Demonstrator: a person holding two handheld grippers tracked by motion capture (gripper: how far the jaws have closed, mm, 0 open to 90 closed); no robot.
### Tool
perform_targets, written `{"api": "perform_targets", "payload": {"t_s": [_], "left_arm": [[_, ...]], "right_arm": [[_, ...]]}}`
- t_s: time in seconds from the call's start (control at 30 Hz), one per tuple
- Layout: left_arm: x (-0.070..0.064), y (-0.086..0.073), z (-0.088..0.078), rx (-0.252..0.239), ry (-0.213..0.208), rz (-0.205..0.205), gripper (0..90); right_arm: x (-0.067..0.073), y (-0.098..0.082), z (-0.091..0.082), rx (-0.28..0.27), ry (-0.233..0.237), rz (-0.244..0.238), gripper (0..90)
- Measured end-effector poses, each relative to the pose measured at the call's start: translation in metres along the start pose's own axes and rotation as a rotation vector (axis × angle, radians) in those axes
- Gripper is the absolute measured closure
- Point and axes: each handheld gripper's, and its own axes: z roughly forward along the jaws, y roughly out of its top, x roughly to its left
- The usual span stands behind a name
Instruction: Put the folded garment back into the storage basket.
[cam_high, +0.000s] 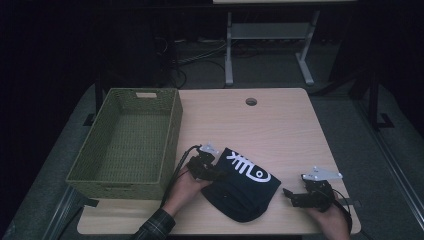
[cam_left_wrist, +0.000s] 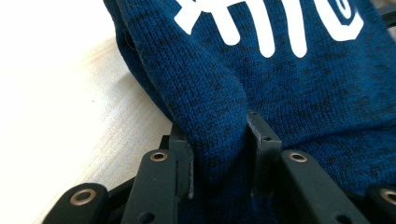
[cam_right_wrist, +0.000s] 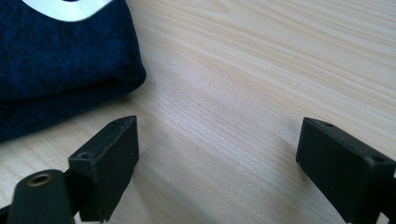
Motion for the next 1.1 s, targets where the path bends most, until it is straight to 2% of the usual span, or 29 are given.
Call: {"api": "perform_targets", "payload": {"t_s": [0.23, 0.57, 0.73, 0.97, 1.1], "left_arm": [[-0.002, 0.009, -0.014, -0.011, -0.016, -0.014, 68.7], [-0.01, 0.024, -0.037, -0.035, -0.041, -0.012, 68.8], [-0.018, 0.036, -0.053, -0.034, -0.026, 0.021, 68.8], [-0.021, 0.049, -0.068, -0.033, -0.023, 0.042, 68.8], [-0.021, 0.056, -0.078, -0.026, -0.036, 0.056, 68.8]], "right_arm": [[0.0, 0.0, 0.0, 0.0, 0.0, -0.001, 12.8], [0.0, 0.0, 0.0, 0.0, -0.001, -0.001, 12.9], [0.0, 0.0, 0.0, 0.0, 0.0, -0.002, 12.9], [0.0, 0.0, 0.0, 0.0, 0.0, -0.002, 12.9], [0.0, 0.0, 0.0, -0.001, 0.001, 0.001, 12.9]]}}
